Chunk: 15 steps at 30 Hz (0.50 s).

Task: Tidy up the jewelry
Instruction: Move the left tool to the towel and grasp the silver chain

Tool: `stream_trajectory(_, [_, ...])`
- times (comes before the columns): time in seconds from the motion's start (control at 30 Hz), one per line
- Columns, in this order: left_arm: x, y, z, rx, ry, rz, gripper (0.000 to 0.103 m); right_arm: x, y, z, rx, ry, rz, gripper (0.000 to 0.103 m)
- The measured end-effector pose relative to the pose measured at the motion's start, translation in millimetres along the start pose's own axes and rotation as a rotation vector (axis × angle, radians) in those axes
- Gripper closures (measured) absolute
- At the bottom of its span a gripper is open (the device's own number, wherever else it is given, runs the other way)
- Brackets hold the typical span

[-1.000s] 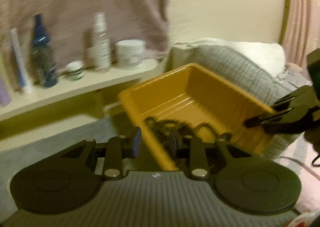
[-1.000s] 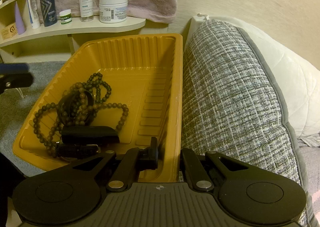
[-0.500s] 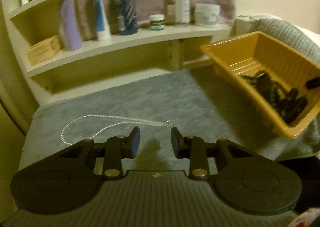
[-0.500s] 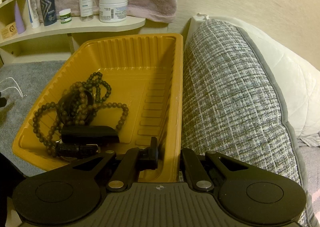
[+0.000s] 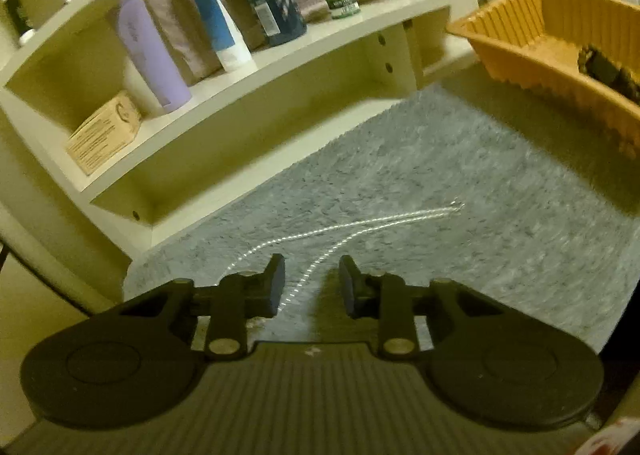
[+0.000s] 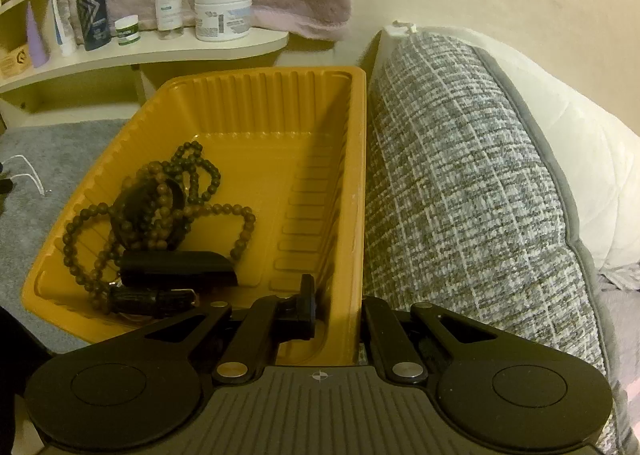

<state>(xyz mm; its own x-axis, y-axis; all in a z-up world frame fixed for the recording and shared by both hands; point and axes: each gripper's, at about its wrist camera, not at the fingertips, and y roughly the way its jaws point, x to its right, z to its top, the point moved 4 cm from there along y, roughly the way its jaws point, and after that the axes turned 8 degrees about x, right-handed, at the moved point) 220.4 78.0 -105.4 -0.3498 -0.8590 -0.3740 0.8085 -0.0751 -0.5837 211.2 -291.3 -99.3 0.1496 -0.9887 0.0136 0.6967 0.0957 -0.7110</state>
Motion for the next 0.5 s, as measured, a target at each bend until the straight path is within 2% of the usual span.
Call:
stream_trajectory(0.17, [-5.7,13.2,-0.8,-0.016,0.078,-0.082,0.083,0.1,1.2,-0.7,-0.004,0.002,-0.002,0.097])
stream_trajectory(0.27, [-9.5,16.8,0.5,-0.024,0.091,-0.119,0.085,0.3,1.8,-0.2,-0.007,0.001,-0.001,0.097])
stream_trajectory(0.5, [-21.4,25.3,3.4,-0.083,0.0,-0.229,0.098,0.1,2.1,-0.1,-0.006,-0.001,-0.002,0.097])
